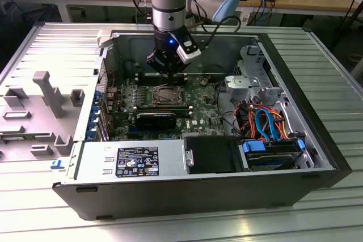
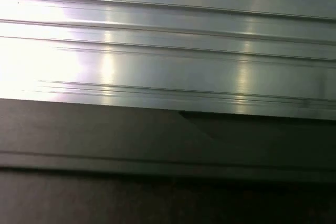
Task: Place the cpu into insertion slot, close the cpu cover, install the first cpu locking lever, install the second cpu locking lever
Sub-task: 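Install the first cpu locking lever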
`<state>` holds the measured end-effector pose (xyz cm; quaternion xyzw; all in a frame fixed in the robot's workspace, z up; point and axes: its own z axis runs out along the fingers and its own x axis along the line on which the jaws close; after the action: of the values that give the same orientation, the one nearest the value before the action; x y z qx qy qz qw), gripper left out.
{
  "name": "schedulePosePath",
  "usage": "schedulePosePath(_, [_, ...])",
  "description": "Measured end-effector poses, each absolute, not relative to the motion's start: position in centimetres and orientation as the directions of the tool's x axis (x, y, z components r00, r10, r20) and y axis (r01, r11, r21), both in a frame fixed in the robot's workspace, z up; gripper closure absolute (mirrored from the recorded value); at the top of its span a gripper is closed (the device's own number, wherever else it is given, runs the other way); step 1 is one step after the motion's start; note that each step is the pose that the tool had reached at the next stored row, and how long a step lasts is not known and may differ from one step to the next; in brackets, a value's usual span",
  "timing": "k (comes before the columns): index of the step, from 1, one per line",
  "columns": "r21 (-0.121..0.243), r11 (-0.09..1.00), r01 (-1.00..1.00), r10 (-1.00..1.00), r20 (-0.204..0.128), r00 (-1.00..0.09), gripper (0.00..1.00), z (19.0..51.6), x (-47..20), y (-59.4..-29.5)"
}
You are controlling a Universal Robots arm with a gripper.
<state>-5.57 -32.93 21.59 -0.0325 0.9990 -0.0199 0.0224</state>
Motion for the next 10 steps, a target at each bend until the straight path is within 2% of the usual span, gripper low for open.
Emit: schedulePosePath(10, [-0.041,0.997,-0.065,-0.066,-0.043,-0.997,0.89,21.59,-6.2,-32.85])
